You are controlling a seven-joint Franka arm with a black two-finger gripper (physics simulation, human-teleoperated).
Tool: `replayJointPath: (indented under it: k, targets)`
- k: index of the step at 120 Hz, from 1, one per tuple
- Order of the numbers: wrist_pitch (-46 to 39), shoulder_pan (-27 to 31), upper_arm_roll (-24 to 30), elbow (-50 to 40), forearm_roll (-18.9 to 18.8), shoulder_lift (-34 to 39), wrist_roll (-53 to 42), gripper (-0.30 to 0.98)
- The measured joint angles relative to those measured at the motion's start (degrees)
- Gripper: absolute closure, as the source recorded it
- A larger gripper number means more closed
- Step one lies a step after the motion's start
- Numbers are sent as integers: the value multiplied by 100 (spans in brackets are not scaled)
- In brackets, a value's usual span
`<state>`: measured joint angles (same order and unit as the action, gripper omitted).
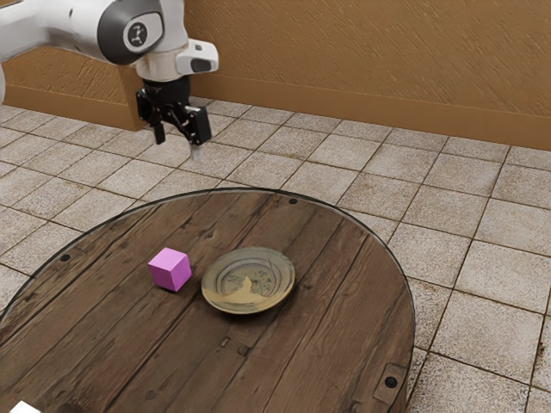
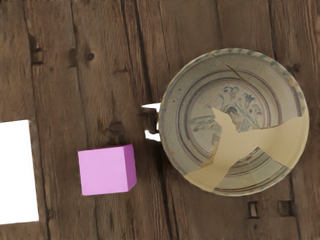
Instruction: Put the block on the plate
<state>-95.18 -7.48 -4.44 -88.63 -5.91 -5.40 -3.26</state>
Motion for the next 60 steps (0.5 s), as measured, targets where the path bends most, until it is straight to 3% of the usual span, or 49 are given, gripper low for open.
replayJointPath:
  k: [17,38,60]
  targets:
    - [86,135,24,122,16,-267,-58,0]
    - [-38,970,-74,1167,263,-2128,-387,0]
    - [-925,1114,-111,575,776,-2930,-768,0]
